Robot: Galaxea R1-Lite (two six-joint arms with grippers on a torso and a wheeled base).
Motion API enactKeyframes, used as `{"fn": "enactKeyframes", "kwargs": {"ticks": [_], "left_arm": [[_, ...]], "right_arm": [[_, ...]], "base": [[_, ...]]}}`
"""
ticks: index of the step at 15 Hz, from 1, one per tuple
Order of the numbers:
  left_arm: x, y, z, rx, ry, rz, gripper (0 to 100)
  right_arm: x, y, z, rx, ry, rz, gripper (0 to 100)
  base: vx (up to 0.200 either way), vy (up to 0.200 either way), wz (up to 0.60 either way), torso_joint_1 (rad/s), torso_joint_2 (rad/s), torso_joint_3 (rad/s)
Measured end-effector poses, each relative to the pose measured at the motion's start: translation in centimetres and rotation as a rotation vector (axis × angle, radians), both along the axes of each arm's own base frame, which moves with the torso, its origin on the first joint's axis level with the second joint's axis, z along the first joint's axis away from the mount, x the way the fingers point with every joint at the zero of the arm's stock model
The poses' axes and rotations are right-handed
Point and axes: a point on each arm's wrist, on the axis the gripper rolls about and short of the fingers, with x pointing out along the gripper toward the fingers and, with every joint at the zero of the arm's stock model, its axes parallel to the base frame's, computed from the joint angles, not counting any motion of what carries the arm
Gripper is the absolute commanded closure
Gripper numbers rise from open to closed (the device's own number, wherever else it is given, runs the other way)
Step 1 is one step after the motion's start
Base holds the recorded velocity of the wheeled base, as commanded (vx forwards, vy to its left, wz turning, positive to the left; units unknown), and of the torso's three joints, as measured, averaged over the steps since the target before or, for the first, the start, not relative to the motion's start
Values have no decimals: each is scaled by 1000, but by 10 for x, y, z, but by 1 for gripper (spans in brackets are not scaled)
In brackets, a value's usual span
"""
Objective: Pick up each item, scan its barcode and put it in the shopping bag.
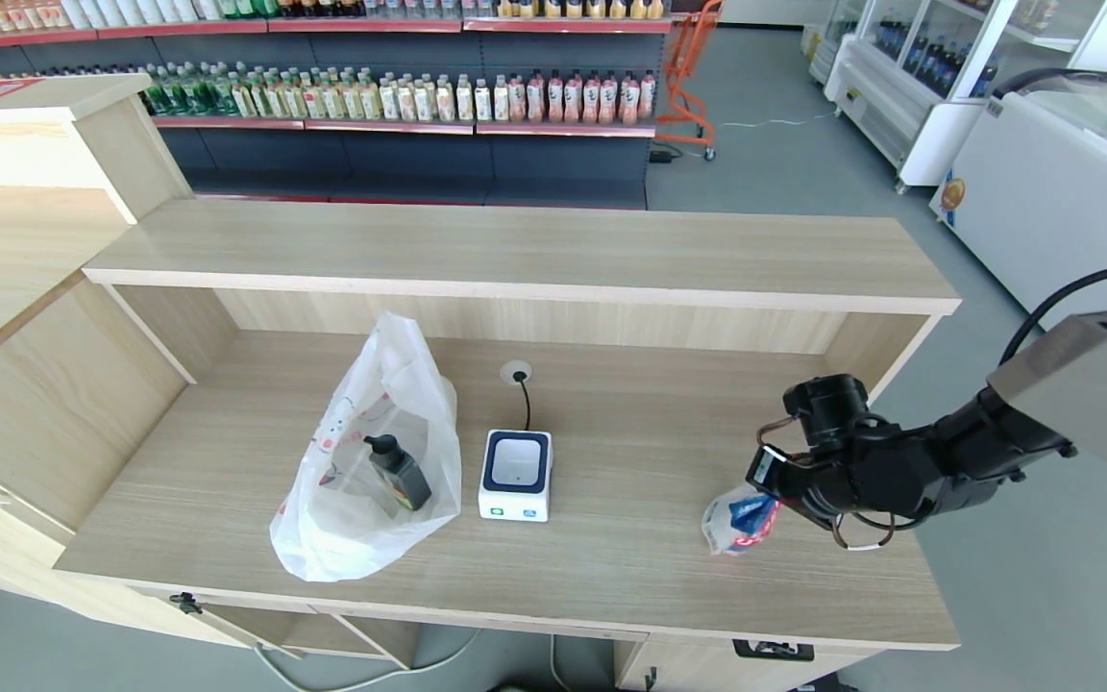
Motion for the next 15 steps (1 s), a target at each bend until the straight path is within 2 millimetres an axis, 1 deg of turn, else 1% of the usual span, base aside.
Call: {"fn": "enactKeyframes", "kwargs": {"ticks": [1,2,4,6,7,9,10,11,12,15], "left_arm": [[0,0,0,0,0,0,0],[0,0,0,0,0,1,0],[0,0,0,0,0,0,0],[0,0,0,0,0,1,0],[0,0,0,0,0,1,0],[0,0,0,0,0,0,0],[0,0,0,0,0,1,0],[0,0,0,0,0,0,0],[0,0,0,0,0,1,0],[0,0,0,0,0,0,0]], "right_arm": [[-1,-1,11,43,-23,49,100],[-3,-6,28,116,-54,138,100],[-12,-25,64,260,-133,338,100],[-29,-55,98,448,-239,651,100],[-39,-70,111,494,-299,757,100],[-62,-90,132,584,-420,1001,100],[-72,-94,139,602,-463,1076,100],[-83,-94,146,610,-495,1134,100],[-91,-91,151,610,-512,1167,100],[-111,-75,158,622,-507,1222,100]], "base": [[0,0,0,0,0,0],[0,0,0,0,0,0],[0,0,0,0,0,0],[0,0,0,0,0,0],[0,0,0,0,0,0],[0,0,0,0,0,0],[0,0,0,0,0,0],[0,0,0,0,0,0],[0,0,0,0,0,0],[0,0,0,0,0,0]]}}
